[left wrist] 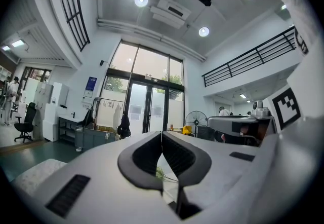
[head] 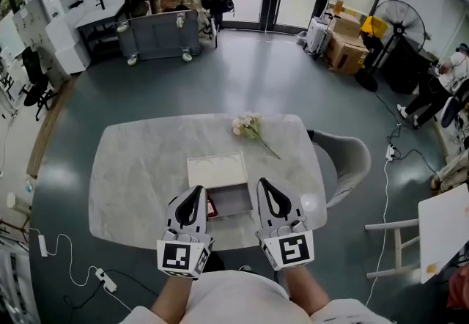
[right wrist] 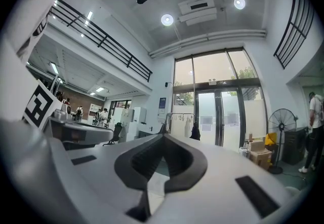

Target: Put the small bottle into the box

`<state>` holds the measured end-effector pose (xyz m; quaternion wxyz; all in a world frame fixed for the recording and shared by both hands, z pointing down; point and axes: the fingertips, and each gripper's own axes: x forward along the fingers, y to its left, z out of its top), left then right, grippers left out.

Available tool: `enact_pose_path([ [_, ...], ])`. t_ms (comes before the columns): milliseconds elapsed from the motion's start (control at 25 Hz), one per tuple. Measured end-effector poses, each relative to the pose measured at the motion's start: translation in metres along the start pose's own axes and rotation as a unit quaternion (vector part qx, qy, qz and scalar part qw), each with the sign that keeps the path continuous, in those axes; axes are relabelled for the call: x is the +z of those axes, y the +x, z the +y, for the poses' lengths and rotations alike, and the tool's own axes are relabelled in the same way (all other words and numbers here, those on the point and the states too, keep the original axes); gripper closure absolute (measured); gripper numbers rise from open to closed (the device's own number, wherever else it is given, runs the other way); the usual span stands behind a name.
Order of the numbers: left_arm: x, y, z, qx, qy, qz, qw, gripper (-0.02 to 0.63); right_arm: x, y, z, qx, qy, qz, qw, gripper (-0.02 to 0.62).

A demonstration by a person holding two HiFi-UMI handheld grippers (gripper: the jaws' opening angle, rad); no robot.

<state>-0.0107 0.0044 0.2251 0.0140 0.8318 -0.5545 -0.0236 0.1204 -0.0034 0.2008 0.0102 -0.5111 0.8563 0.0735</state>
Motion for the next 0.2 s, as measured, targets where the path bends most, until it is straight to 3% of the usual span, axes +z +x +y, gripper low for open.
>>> enact_pose_path([
  [200,-0.0015,0.0041,-0.0018,-0.004,-0.002,0.0,1.0,0.583,-0.0043,-0.0003,-0.0039,-0.003,0.002,0.008,1.0,0.571],
])
